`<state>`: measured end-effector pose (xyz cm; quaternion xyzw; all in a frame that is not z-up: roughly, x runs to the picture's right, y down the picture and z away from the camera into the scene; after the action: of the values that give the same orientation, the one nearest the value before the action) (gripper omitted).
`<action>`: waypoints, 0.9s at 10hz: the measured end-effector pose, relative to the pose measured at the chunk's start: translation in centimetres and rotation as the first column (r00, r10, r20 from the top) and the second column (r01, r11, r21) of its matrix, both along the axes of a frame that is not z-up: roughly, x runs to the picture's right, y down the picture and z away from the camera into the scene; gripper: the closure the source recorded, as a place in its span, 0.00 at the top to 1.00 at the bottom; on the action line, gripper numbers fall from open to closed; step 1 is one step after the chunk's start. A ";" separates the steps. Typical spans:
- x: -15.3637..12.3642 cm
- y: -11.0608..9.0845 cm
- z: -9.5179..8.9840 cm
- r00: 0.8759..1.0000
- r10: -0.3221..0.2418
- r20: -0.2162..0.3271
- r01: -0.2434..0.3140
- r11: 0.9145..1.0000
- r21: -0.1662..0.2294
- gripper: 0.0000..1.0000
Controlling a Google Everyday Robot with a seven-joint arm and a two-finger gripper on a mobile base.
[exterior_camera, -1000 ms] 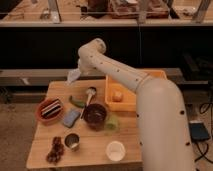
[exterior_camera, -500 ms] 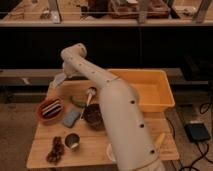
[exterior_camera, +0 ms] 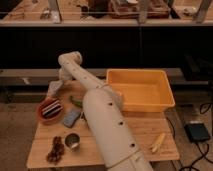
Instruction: Place towel in table surface
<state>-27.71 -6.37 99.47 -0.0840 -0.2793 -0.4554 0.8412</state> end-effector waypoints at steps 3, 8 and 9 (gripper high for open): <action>0.8 1.1 -0.3 0.999 -0.027 0.018 0.027 0.999 -0.032 0.42; 1.4 2.3 -0.3 0.999 -0.050 0.021 0.051 0.997 -0.056 0.80; 1.6 2.3 -0.4 0.999 -0.051 0.019 0.052 0.997 -0.059 0.80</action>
<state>-26.16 -4.05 99.12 -0.1122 -0.2978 -0.4690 0.8238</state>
